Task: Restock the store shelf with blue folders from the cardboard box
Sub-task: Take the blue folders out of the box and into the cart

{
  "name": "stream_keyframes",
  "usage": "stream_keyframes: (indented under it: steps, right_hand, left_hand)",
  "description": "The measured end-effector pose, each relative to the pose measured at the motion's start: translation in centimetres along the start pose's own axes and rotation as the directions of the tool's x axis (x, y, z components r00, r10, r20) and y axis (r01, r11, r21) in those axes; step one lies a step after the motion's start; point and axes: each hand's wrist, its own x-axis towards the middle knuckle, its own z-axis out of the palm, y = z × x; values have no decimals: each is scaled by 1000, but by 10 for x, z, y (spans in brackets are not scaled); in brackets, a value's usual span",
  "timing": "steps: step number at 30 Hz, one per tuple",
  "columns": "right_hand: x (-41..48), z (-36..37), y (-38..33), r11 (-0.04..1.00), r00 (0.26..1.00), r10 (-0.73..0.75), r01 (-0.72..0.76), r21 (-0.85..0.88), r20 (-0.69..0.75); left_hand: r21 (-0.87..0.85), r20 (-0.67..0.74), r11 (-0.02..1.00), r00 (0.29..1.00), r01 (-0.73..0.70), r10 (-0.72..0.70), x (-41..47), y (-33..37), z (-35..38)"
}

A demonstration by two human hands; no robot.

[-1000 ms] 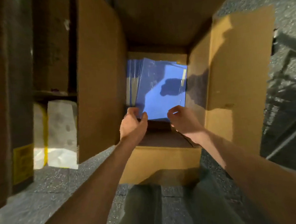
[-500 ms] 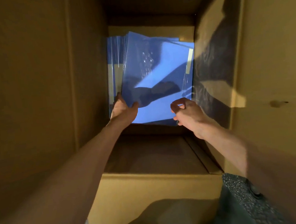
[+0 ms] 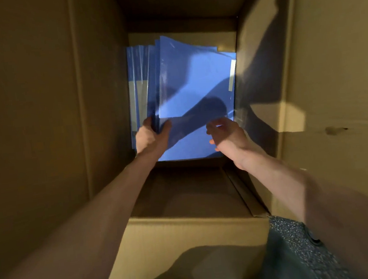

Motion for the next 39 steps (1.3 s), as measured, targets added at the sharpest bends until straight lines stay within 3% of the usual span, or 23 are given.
stream_keyframes:
  steps: [4,7,12,17,20,24,32,39]
  right_hand:
    - [-7,-12,-25,994,992,-109,108,-12,-62]
    - [-10,-22,-38,987,984,-163,163,5,-74]
    - [-9,-31,-51,990,988,-143,142,-28,-59]
    - [-16,-32,-52,978,948,-205,192,-77,-245]
    - [-13,-45,-38,972,956,-198,165,-166,-214]
    - [-11,-55,-27,956,955,-209,154,-250,-211]
    - [-57,-101,-42,957,965,-190,141,-254,-179]
    - [-151,-162,-99,923,957,-285,287,-257,47]
  left_hand:
    - [18,79,999,996,-49,47,-25,9,11]
    - [-42,59,997,996,-57,60,-36,9,15]
    - [-171,128,980,984,-101,124,-63,22,23]
    - [-207,239,961,943,-184,232,-100,42,42]
    - [-243,320,946,903,-213,286,-110,44,47]
    - [-99,397,942,855,-320,333,-112,42,39]
    - [-39,306,955,907,-293,291,-134,47,-26]
    - [60,156,854,850,-517,503,-191,157,-127]
